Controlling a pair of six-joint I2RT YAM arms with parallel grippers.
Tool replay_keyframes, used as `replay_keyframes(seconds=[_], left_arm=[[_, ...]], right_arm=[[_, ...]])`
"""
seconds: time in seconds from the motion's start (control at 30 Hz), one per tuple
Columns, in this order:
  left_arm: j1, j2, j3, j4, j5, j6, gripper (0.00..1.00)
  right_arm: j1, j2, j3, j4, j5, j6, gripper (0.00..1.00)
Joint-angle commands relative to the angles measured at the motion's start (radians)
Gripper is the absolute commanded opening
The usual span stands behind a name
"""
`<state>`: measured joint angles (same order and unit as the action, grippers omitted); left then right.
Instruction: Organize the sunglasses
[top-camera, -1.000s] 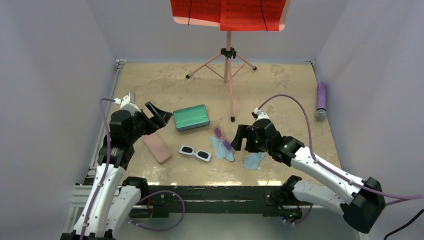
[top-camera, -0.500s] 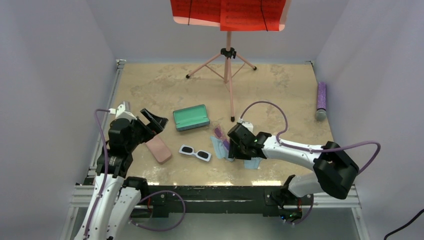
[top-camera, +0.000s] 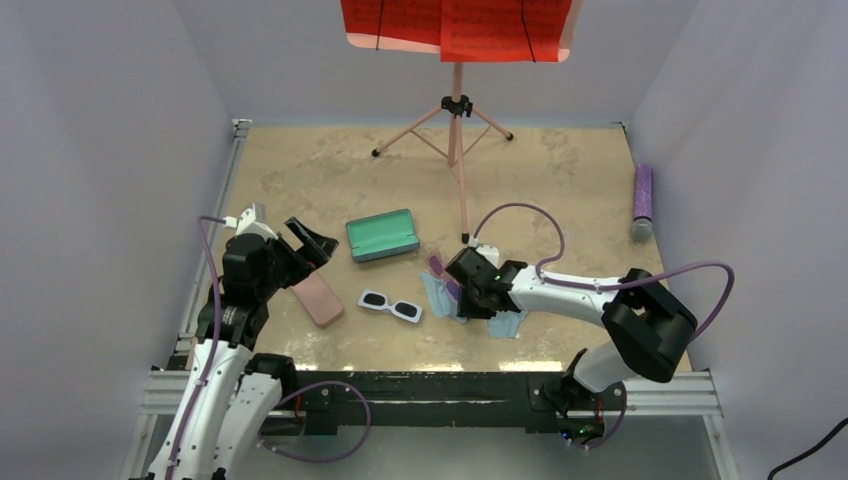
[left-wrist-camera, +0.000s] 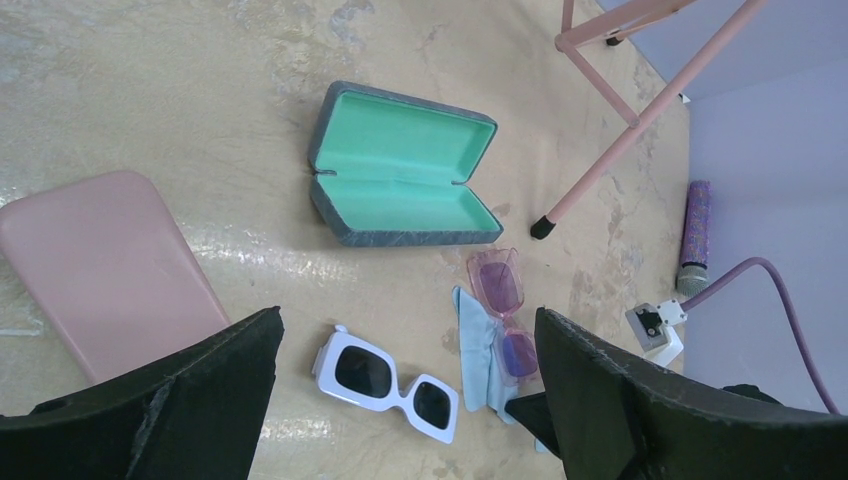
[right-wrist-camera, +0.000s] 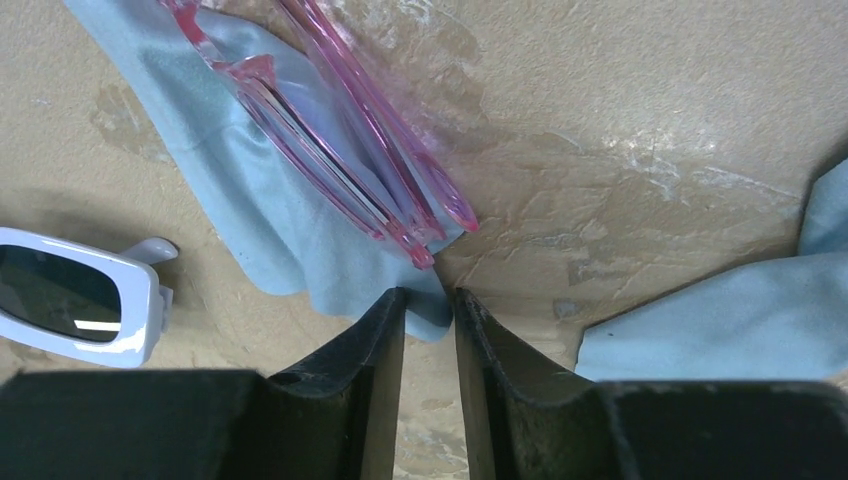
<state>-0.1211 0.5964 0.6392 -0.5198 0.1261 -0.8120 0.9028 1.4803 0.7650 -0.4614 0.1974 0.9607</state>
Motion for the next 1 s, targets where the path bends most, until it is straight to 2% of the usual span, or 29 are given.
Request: replay_keyframes(seconds=[0.0, 0.3, 0.5, 0.67, 0.97], left_arm=[[-0.002, 0.000, -0.013, 0.021, 0.009, -0.007, 1.00], [-0.002, 0.008, -0.012, 0.022, 0.010, -0.010, 1.00], [-0.002, 0.026, -0.009, 0.036, 0.047, -0.003, 1.00], [-0.003, 0.031, -0.008, 0.051, 0.082, 0.004, 1.00], [-0.002, 0.040, -0.006, 0.077, 0.161, 0.014, 1.00]], right_arm=[[0.005, 0.011, 0.028, 0.018, -0.002, 0.004, 0.26], [0.020, -0.019, 0.036, -0.009, 0.011, -0.001, 0.00], [0.046, -0.108, 0.089, -0.057, -0.007, -0.125, 0.00], [0.047, -0.256, 0.123, -0.133, -0.084, -0.212, 0.00], [0.033, -0.478, 0.187, -0.192, -0.007, -0.288, 0.00]])
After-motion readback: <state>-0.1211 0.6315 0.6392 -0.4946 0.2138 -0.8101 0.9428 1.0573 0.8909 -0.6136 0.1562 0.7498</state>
